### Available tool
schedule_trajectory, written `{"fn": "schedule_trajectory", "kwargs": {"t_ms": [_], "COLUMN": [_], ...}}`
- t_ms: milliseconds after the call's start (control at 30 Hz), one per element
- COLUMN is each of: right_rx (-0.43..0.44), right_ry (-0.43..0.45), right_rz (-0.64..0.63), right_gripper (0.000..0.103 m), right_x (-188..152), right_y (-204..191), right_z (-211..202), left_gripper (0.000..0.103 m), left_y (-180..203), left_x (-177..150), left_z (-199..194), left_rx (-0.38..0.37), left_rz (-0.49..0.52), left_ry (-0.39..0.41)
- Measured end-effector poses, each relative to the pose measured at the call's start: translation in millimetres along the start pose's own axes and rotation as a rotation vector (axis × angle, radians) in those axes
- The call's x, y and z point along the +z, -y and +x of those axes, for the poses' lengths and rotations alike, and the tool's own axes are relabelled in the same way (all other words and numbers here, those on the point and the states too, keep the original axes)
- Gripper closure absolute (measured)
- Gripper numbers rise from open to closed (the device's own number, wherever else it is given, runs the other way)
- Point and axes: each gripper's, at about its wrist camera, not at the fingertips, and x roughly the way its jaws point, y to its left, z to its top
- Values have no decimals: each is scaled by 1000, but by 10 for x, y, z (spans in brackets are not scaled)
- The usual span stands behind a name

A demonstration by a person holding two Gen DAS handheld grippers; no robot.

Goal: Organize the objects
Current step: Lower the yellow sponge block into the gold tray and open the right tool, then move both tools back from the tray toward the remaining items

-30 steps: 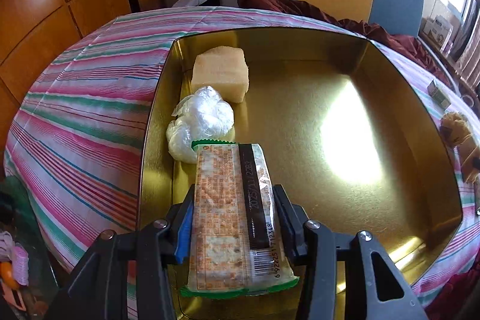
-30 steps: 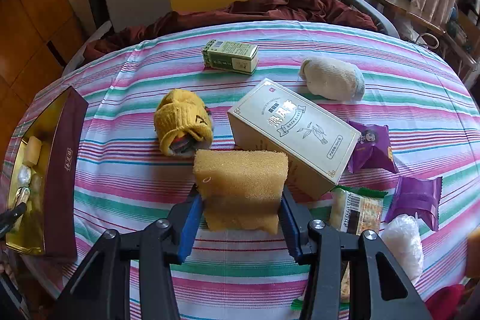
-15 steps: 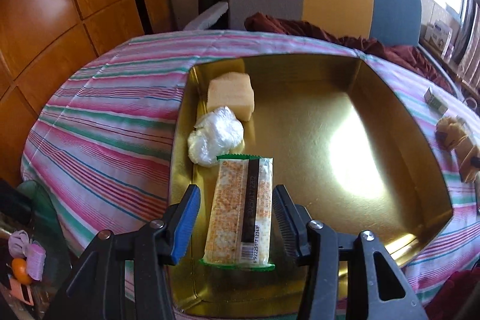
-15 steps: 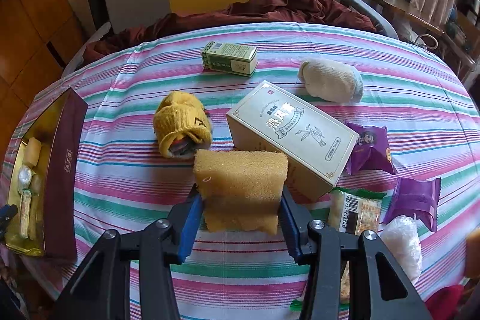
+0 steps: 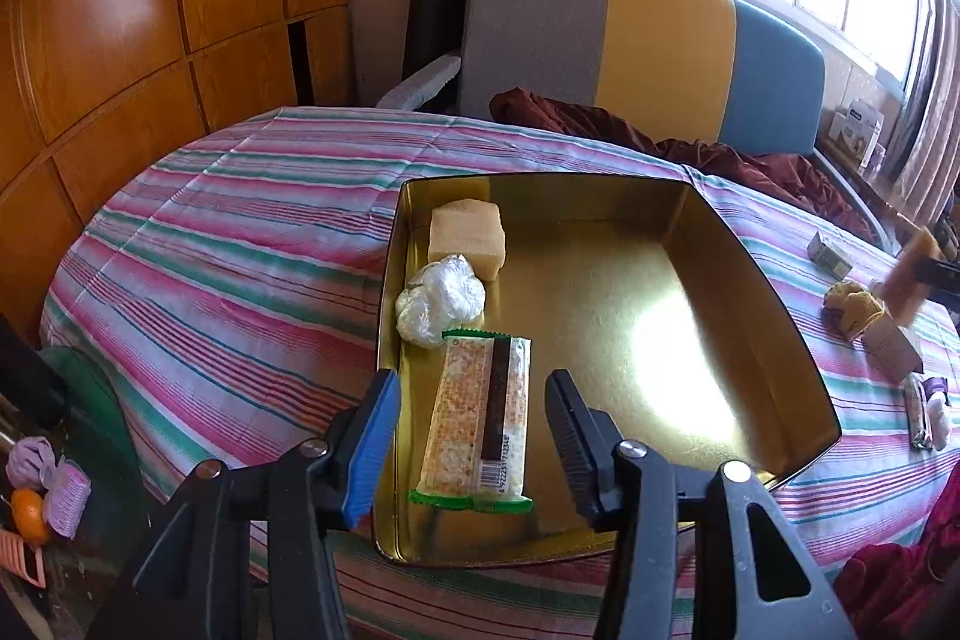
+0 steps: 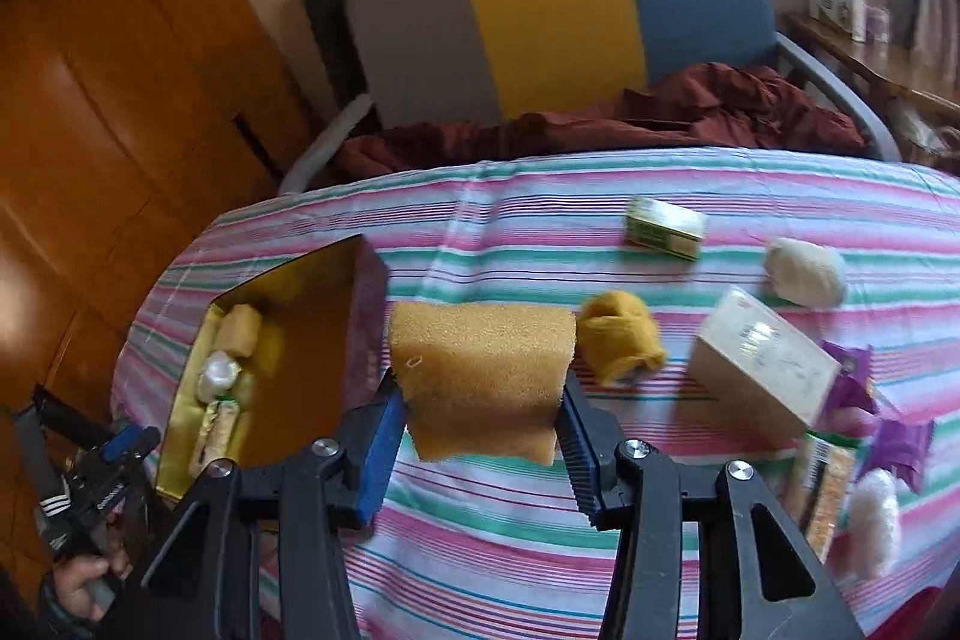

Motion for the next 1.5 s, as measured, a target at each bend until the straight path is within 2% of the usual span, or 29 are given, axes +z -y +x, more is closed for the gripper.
{"fn": "schedule_trajectory", "kwargs": {"t_ms": [133, 333, 533, 600, 633, 700, 733, 767, 800, 967, 1167, 1300, 1500], "right_rx": [99, 162, 151, 181, 225, 287, 308, 324, 329, 293, 180, 100, -16], "right_ry": [-72, -193, -314, -333, -335, -345, -346, -342, -331, -280, -175, -115, -44], "right_rz": [-122, -207, -229, -246, -244, -220, -210, -203, -198, -204, -265, -253, -152], "right_gripper": [53, 53, 53, 51, 50, 31, 15, 4, 2, 0, 0, 0, 0], "right_x": [143, 212, 15, -62, -85, -96, -99, -97, -93, -121, -208, -236, -197], "right_y": [-776, -1690, -2283, -2412, -2463, -2456, -2446, -2429, -2405, -2238, -1929, -1550, -770], "right_z": [452, 1342, 2114, 2227, 2237, 2207, 2178, 2137, 2090, 1783, 1305, 998, 580], "left_gripper": [53, 53, 53, 53, 53, 53, 53, 53, 53, 53, 53, 53, 53], "left_y": [-114, -409, -617, -648, -651, -648, -641, -629, -615, -518, -340, -163, 137], "left_x": [-57, -123, -182, -196, -202, -210, -214, -218, -222, -213, -183, -181, -185], "left_z": [28, 21, 70, 89, 99, 113, 116, 116, 112, 44, -84, -160, -221], "left_rx": [-2, 15, 36, 34, 35, 36, 36, 36, 38, 37, 17, -3, -35], "left_rz": [-44, -137, -192, -201, -202, -203, -201, -199, -195, -171, -124, -73, 15], "left_ry": [-15, -24, -45, -50, -54, -56, -58, -58, -57, -37, -11, -1, -2]}}
